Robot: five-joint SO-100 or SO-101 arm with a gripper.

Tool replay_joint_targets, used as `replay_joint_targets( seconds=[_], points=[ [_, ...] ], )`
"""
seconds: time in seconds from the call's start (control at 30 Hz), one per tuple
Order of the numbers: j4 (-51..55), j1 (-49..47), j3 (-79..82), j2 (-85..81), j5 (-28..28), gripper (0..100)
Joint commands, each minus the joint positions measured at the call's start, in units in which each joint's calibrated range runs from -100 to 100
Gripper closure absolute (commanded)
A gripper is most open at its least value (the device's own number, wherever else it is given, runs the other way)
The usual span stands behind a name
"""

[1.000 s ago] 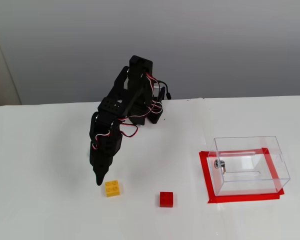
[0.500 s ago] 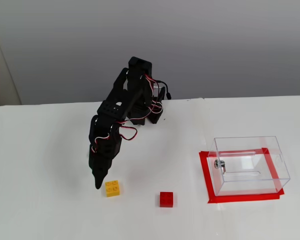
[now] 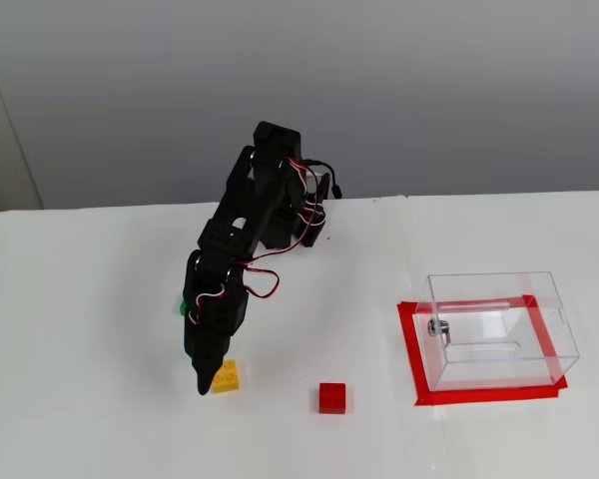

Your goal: Pick the yellow lego brick and place it into the transparent box

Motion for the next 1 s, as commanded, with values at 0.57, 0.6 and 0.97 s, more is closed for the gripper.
replay_joint_targets(
  seconds=[0.57,0.6,0.97],
  points=[
    [-0.7,-4.9,-2.1,4.7,0.1,67],
    [-0.7,-5.0,-2.1,5.0,0.1,67],
    [-0.7,-5.2,-1.7,5.6,0.3,75]
  ],
)
